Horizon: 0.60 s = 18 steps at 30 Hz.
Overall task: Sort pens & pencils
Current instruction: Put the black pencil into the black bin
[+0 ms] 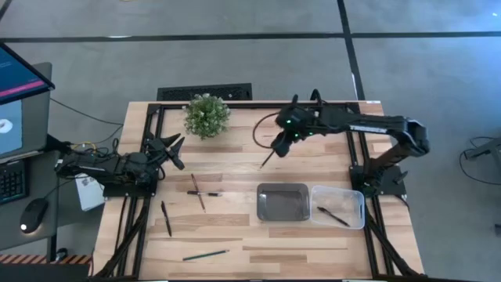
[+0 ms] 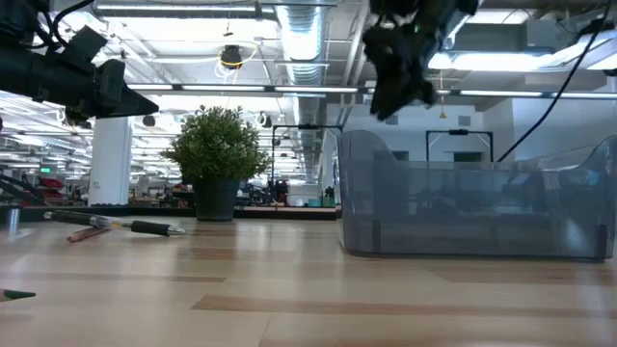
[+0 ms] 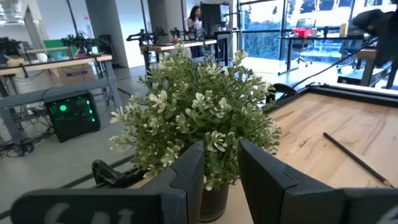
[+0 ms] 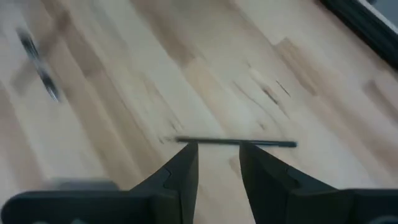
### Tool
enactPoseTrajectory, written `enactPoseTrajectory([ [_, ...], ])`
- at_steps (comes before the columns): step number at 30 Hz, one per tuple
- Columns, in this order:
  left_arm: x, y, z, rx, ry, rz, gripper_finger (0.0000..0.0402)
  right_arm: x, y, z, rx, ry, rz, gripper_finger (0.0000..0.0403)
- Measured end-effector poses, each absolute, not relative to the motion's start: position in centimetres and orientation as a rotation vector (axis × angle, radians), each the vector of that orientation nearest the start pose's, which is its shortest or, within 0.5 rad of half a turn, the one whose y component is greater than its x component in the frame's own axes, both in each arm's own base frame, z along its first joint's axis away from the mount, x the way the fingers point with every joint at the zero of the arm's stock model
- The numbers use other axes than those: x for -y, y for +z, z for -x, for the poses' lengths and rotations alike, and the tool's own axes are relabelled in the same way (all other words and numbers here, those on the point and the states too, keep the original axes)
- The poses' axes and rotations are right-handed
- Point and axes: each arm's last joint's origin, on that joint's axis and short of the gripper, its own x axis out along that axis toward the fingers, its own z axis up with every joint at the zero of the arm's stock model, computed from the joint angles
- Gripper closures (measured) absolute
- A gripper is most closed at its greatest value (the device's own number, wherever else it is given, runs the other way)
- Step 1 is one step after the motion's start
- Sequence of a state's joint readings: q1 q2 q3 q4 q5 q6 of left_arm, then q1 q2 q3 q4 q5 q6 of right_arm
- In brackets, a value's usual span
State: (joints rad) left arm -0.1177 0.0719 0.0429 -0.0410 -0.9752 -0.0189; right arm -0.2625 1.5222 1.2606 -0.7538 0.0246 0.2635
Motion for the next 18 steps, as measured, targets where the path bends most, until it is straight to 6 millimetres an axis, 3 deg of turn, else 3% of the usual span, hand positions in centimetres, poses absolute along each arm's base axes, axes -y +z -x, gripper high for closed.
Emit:
enactPoseTrajectory([
  [8, -1.4, 16.9, -8.9, -0.082, 0.856, -0.082, 0.0310, 9.5, 23.6, -32.9, -1.085, -0.234, -0.029, 0.0269],
  [11, -1.4, 16.9, -8.9, -0.087, 0.859, -0.094, 0.0310, 9.7, 22.6, -33.6, -1.115, -0.221, -0.006, 0.0274],
  [18, -1.4, 16.9, -8.9, -0.090, 0.860, -0.100, 0.0310, 9.7, 22.7, -33.7, -1.118, -0.217, 0.002, 0.0272],
])
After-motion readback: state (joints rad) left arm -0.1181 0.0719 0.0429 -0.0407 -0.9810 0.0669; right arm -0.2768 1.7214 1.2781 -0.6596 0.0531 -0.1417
